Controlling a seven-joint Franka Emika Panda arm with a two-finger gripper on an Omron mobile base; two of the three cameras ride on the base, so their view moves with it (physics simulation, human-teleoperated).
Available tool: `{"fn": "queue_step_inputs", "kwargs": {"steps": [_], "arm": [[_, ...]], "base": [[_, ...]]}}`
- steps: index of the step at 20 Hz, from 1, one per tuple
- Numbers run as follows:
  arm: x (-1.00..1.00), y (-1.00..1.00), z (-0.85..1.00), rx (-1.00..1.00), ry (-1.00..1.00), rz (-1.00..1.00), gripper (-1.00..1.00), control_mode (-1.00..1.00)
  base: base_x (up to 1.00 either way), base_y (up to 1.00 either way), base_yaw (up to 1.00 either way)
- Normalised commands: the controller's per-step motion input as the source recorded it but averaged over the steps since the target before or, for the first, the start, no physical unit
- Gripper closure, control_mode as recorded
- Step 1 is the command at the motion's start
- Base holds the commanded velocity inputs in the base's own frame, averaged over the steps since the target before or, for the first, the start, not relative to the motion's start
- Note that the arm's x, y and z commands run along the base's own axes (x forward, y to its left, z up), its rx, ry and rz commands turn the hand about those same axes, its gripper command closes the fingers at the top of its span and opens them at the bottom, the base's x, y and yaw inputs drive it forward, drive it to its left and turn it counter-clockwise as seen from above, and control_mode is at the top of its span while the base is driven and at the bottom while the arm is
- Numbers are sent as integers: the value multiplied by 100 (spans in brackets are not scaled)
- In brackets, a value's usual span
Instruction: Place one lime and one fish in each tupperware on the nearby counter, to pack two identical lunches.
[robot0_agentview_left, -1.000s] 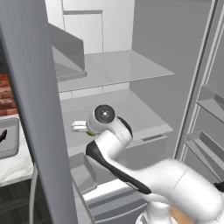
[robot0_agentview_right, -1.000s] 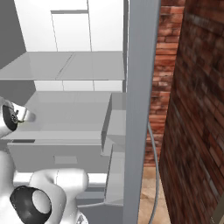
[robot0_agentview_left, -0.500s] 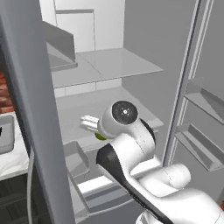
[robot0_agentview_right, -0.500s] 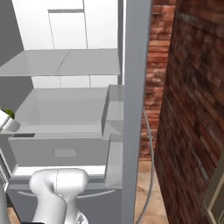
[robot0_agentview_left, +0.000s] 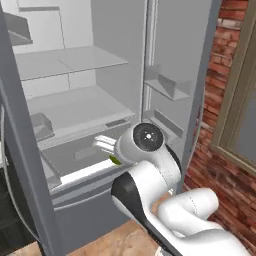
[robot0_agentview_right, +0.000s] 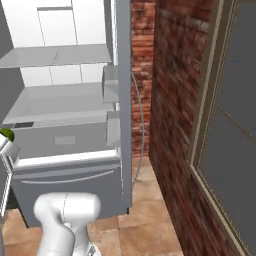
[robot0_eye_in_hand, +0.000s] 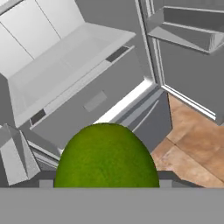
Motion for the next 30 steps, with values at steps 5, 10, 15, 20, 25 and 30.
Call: {"fn": "queue_step_inputs", "kwargs": {"steps": [5, 10, 15, 20, 25, 30], "arm": [[0, 0, 0, 0, 0, 0, 100, 100], [0, 0, 0, 0, 0, 0, 100, 100], [0, 0, 0, 0, 0, 0, 100, 100], [0, 0, 0, 0, 0, 0, 100, 100], [0, 0, 0, 0, 0, 0, 100, 100], [0, 0, 0, 0, 0, 0, 100, 100]], "base": [[-100, -8, -33], [-100, 51, -19], [-98, 98, 13], [-27, 100, 41], [44, 100, 14], [100, 64, -39]]}}
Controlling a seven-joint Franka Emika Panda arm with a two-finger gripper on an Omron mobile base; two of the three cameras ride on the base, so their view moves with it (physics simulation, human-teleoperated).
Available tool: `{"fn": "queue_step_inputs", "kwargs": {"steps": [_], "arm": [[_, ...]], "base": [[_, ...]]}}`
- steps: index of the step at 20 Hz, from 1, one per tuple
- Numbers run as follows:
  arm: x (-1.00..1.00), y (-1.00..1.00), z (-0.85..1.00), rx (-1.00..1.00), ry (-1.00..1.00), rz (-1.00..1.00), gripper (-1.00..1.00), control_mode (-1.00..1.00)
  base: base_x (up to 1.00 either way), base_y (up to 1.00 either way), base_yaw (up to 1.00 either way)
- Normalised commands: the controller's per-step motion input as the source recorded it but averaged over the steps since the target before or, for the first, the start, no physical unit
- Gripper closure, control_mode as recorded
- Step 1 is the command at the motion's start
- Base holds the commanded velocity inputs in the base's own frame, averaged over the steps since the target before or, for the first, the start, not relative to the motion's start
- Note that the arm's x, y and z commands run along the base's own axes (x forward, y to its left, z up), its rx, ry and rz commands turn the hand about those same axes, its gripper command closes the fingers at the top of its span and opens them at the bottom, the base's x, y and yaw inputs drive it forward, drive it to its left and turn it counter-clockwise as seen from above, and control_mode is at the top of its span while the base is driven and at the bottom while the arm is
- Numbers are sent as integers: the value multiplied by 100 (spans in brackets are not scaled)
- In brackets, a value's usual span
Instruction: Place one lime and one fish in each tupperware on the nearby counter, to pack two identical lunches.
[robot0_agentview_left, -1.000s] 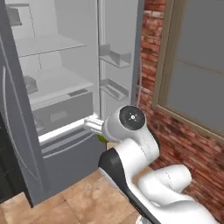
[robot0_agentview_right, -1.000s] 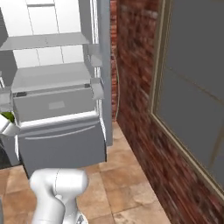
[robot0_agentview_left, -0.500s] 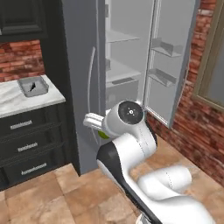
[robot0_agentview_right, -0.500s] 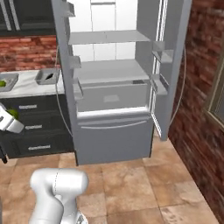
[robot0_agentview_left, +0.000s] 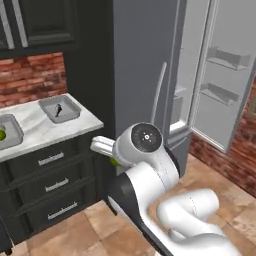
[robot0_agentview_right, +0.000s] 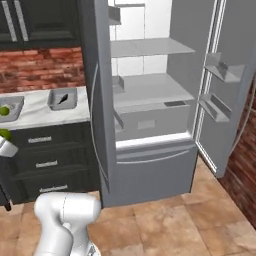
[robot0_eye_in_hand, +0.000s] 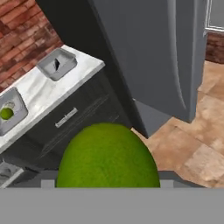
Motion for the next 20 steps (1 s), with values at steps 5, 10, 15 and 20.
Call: {"fn": "queue_step_inputs", "kwargs": {"steps": [5, 10, 15, 20], "arm": [[0, 0, 0, 0, 0, 0, 100, 100], [0, 0, 0, 0, 0, 0, 100, 100], [0, 0, 0, 0, 0, 0, 100, 100], [0, 0, 0, 0, 0, 0, 100, 100]], "base": [[100, 70, -38], [100, 100, -17], [100, 99, -3], [100, 83, 3]]}}
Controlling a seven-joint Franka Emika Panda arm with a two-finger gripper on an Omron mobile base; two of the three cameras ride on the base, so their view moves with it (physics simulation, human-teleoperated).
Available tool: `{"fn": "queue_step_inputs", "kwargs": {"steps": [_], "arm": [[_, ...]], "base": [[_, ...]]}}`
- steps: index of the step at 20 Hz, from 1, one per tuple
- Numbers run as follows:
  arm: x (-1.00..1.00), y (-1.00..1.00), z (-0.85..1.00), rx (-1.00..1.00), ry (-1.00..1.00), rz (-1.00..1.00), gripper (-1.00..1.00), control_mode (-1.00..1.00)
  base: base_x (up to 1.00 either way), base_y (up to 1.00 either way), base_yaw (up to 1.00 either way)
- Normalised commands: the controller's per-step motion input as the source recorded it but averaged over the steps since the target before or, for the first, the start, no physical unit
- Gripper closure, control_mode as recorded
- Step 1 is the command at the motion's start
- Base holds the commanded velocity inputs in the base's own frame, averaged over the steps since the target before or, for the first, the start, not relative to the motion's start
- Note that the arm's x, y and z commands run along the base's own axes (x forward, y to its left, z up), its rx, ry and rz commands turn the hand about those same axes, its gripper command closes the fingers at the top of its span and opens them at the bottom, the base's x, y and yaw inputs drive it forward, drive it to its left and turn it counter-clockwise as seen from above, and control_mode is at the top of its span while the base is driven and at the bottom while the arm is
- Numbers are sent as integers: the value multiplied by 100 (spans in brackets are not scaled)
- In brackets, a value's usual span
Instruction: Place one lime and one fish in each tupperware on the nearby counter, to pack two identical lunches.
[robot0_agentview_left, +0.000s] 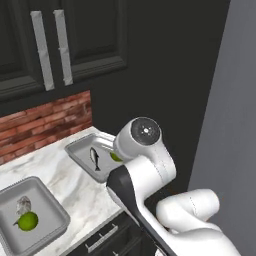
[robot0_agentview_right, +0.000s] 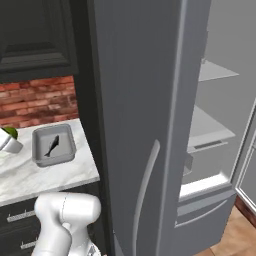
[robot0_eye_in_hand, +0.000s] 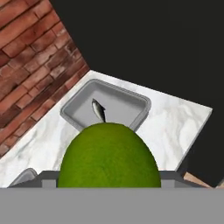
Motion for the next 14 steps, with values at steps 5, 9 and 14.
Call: {"fn": "queue_step_inputs", "kwargs": {"steps": [5, 9, 14], "arm": [[60, -17, -12, -4, 7, -4, 100, -100], [100, -49, -49, -2, 31, -2, 100, -100], [100, -6, -78, -10, 44, 0, 100, -100]], "base": [[40, 1, 0], [0, 0, 0], [0, 0, 0]]}}
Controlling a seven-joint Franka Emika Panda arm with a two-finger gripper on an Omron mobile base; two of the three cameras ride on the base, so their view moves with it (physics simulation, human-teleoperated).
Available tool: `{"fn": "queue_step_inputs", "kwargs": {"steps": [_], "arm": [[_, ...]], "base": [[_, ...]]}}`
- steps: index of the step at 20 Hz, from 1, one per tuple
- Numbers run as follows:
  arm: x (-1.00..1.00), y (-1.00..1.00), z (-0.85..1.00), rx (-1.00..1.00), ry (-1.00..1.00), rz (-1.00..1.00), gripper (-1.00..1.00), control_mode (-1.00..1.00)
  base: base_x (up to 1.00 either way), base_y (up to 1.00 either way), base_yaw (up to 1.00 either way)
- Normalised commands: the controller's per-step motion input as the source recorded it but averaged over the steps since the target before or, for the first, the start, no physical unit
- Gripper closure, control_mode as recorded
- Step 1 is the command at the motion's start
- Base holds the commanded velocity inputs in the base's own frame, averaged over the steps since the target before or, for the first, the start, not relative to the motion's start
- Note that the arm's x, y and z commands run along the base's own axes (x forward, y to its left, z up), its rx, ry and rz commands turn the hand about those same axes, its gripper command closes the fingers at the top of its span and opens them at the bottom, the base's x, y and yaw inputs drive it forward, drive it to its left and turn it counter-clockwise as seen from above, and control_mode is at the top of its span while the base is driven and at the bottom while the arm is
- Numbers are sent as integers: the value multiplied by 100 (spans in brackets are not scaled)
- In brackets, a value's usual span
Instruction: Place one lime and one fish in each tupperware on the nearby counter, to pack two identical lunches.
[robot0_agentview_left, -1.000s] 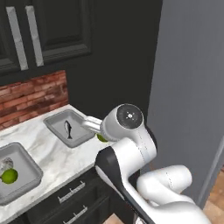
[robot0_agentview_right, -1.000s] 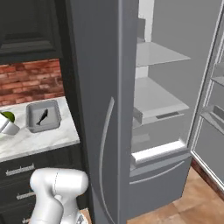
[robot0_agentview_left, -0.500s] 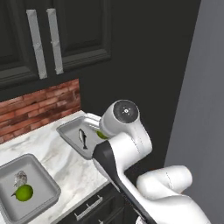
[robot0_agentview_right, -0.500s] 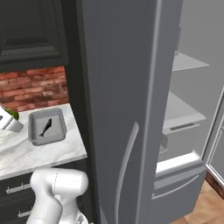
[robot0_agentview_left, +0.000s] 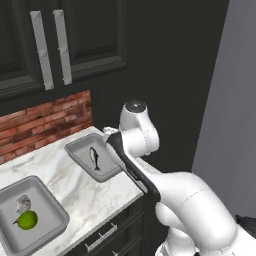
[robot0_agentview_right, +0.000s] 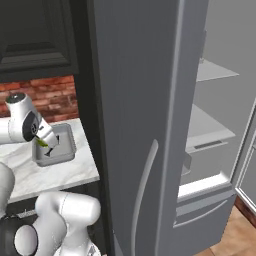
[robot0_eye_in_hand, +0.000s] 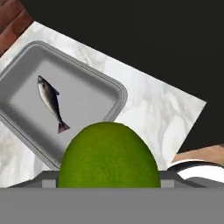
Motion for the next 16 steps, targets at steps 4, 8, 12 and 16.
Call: {"fn": "queue_step_inputs", "kwargs": {"steps": [4, 8, 12, 16], "arm": [[78, 11, -40, -7, 20, 0, 100, -100], [79, 30, -36, 0, 4, 1, 100, -100], [100, 49, -54, 0, 0, 0, 100, -100], [88, 56, -91, -7, 4, 0, 100, -100]], "base": [[0, 0, 0], [0, 0, 0], [0, 0, 0], [0, 0, 0]]}}
